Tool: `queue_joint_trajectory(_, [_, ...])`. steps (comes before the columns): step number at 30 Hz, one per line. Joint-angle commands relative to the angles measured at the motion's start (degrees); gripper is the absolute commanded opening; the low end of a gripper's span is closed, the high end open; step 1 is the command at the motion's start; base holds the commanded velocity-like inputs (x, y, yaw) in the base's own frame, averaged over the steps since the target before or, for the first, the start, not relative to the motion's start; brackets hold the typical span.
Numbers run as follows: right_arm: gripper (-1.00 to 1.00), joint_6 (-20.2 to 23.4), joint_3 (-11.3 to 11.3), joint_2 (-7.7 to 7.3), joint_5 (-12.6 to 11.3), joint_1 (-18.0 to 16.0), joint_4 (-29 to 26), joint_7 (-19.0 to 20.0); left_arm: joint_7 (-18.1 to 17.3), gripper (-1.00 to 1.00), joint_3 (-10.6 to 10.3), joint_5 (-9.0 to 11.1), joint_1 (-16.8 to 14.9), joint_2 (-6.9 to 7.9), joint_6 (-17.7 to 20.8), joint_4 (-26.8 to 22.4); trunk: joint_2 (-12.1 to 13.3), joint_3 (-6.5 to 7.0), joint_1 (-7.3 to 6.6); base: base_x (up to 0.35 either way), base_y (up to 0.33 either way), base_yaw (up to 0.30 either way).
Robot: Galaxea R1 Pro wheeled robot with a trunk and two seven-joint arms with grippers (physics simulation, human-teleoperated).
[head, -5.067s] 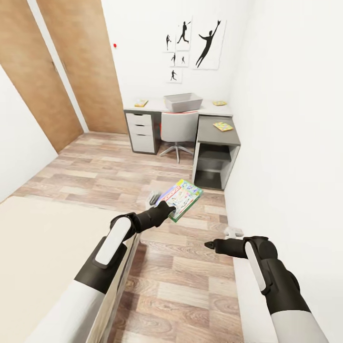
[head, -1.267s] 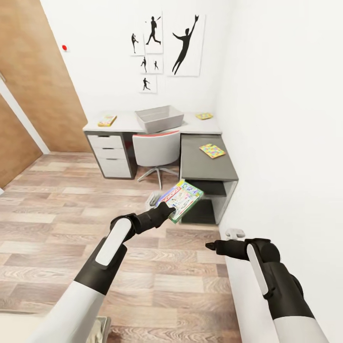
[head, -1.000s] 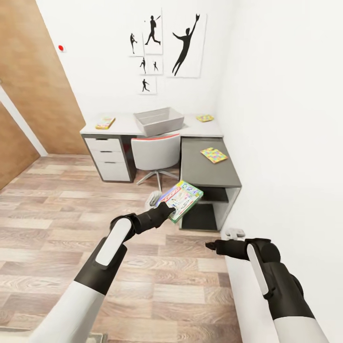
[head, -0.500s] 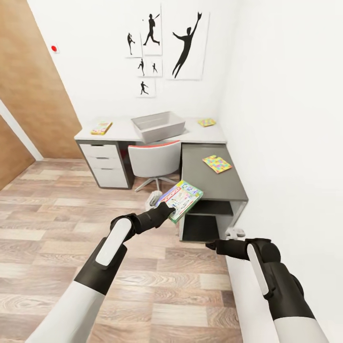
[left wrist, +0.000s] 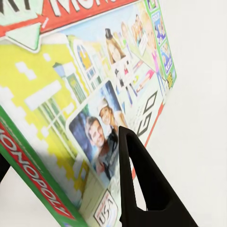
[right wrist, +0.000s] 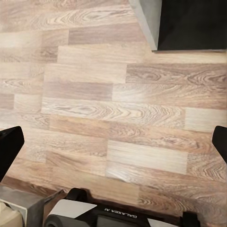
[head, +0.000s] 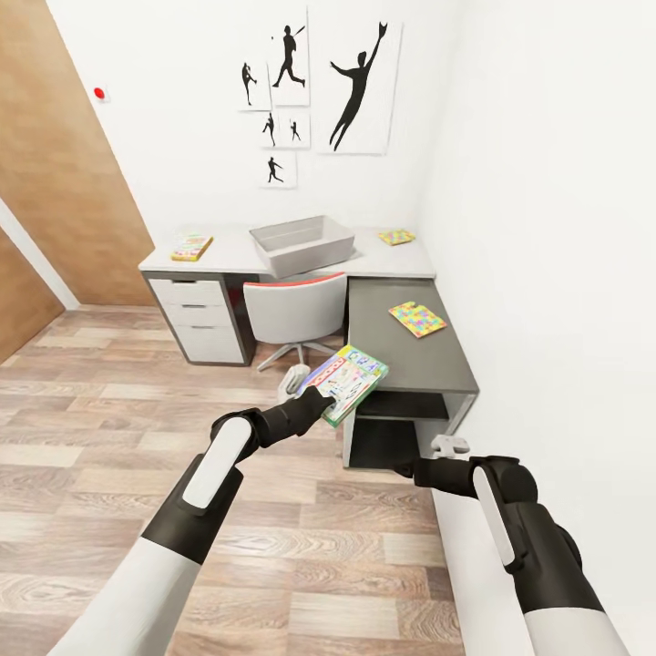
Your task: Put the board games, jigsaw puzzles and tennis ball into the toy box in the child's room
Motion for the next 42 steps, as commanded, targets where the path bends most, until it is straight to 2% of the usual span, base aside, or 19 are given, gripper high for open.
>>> queue_joint_trajectory(1, [1.0,0.31,-0.04,-0.01,-0.45,-0.03,-0.06,-0.18,0.58,-1.0,0.02,0.59,-0.03,0.0,0.08,-0.07,-0.11,-0.1,0.03,0.019,0.0,0.0])
queue_joint_trajectory(42, [1.0,0.31,-0.04,-0.01,-0.45,0.03,-0.12,-0.18,0.44,-1.0,0.07,0.65,0.04,0.3,0.06,-0.15,-0.11,-0.1,0.03,0.037,-0.021,0.0])
